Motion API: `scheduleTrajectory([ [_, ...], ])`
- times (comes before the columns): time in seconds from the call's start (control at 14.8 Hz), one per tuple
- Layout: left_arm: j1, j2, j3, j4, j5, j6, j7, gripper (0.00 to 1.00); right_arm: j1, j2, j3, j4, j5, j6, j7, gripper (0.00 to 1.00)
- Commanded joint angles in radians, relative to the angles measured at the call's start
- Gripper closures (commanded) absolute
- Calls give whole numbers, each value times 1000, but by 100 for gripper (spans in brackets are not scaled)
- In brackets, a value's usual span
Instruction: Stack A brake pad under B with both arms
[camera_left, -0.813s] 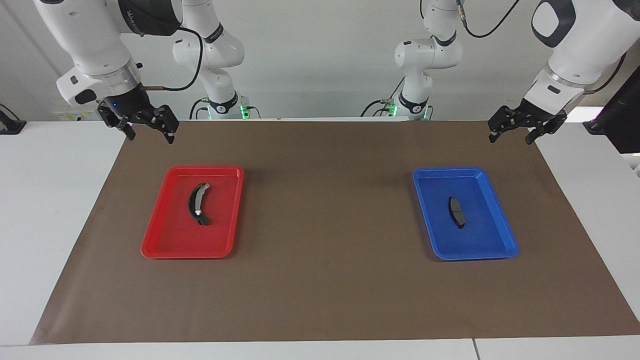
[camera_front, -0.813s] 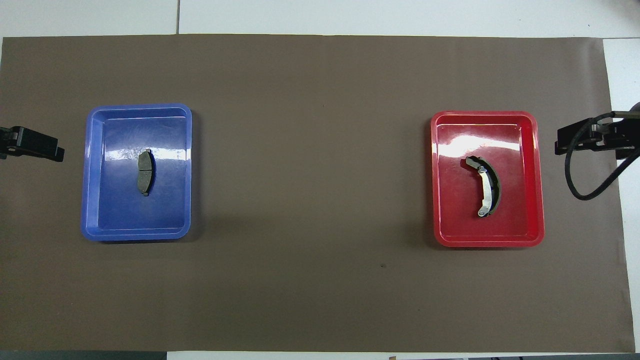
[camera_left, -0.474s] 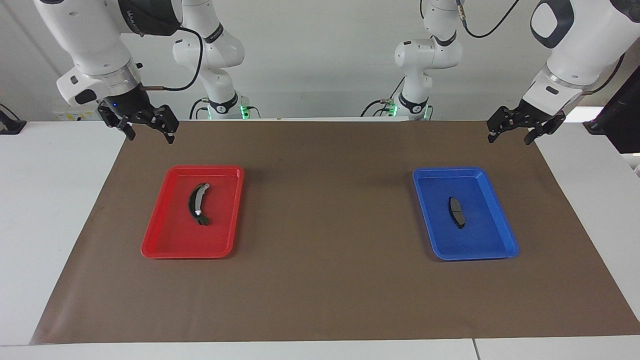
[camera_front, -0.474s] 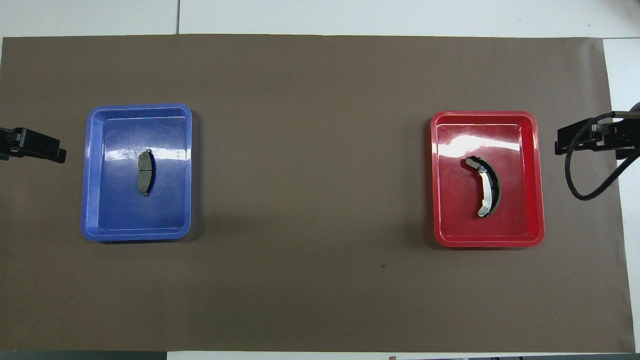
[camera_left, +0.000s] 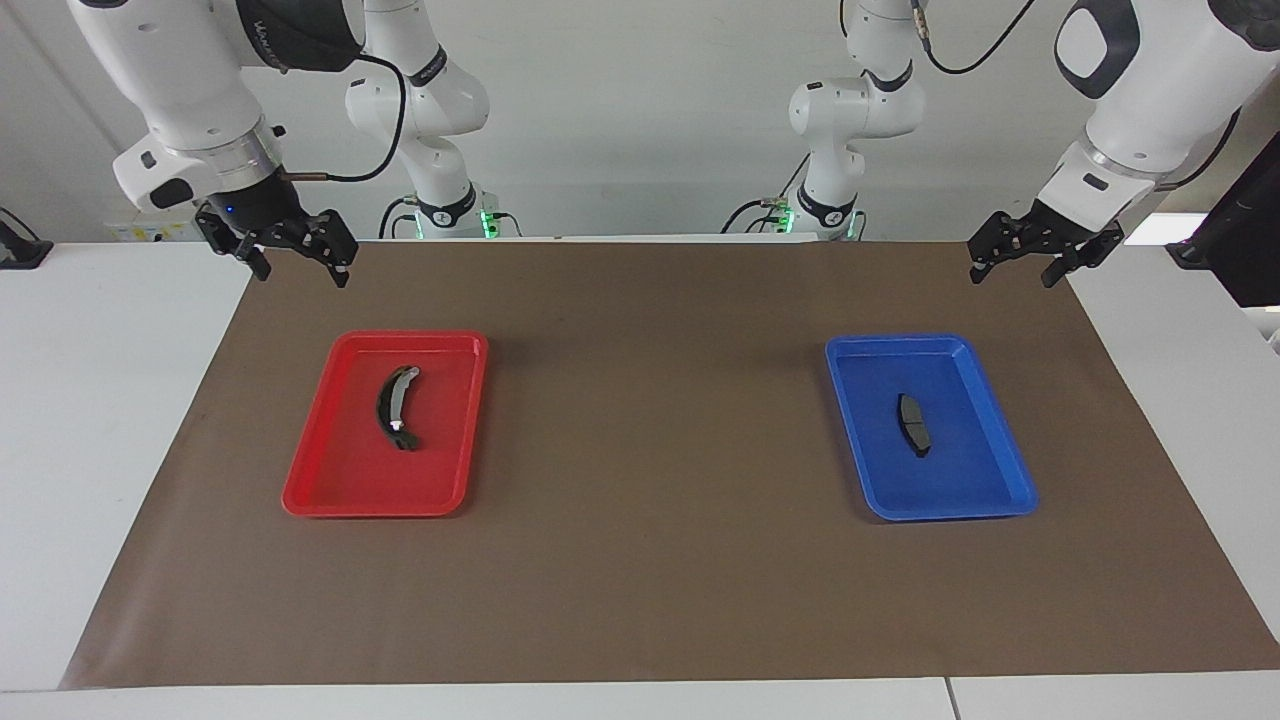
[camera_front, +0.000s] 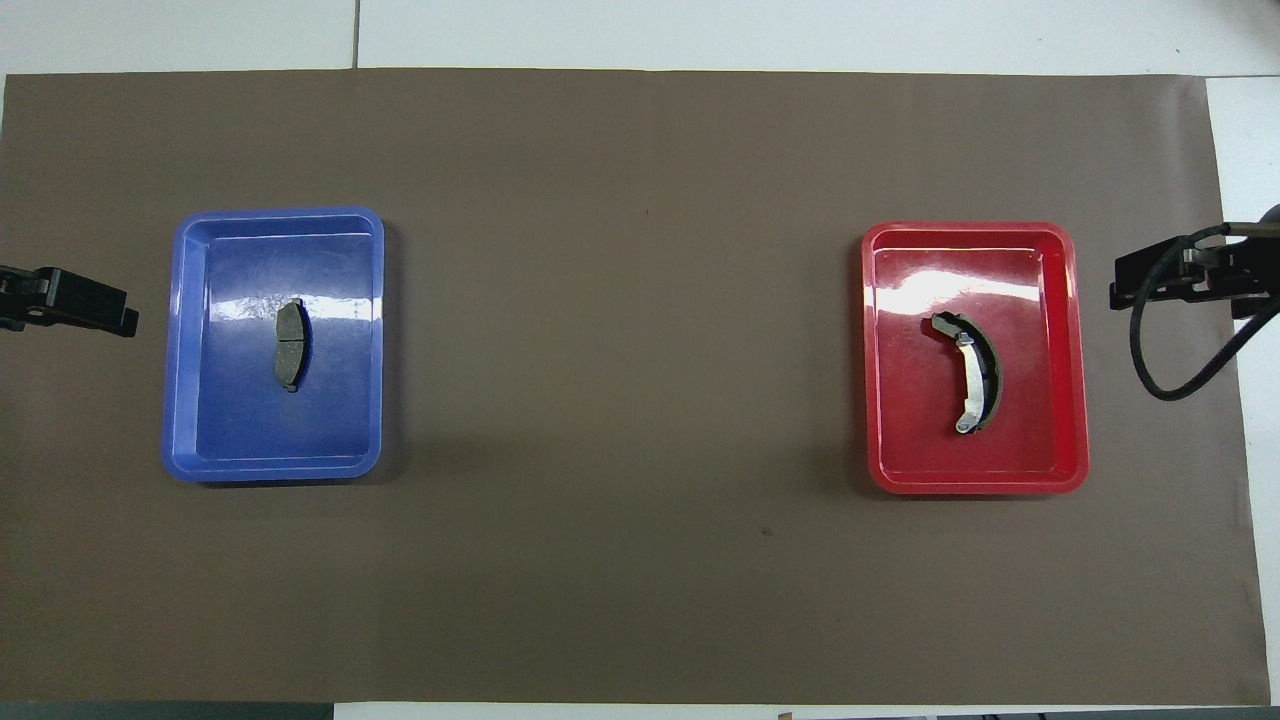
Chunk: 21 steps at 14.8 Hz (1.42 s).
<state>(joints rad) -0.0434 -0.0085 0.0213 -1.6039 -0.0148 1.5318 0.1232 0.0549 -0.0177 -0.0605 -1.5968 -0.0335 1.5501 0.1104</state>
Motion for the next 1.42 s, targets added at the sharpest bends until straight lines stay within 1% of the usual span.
scheduleTrajectory([
  [0.0,-6,-33,5,-39,-7,13,7,1,-6,-8,2,-9,12,12,-23,0],
  [1.35,-7,-33,5,-39,-7,39,7,1,-6,-10,2,-12,20,7,-23,0],
])
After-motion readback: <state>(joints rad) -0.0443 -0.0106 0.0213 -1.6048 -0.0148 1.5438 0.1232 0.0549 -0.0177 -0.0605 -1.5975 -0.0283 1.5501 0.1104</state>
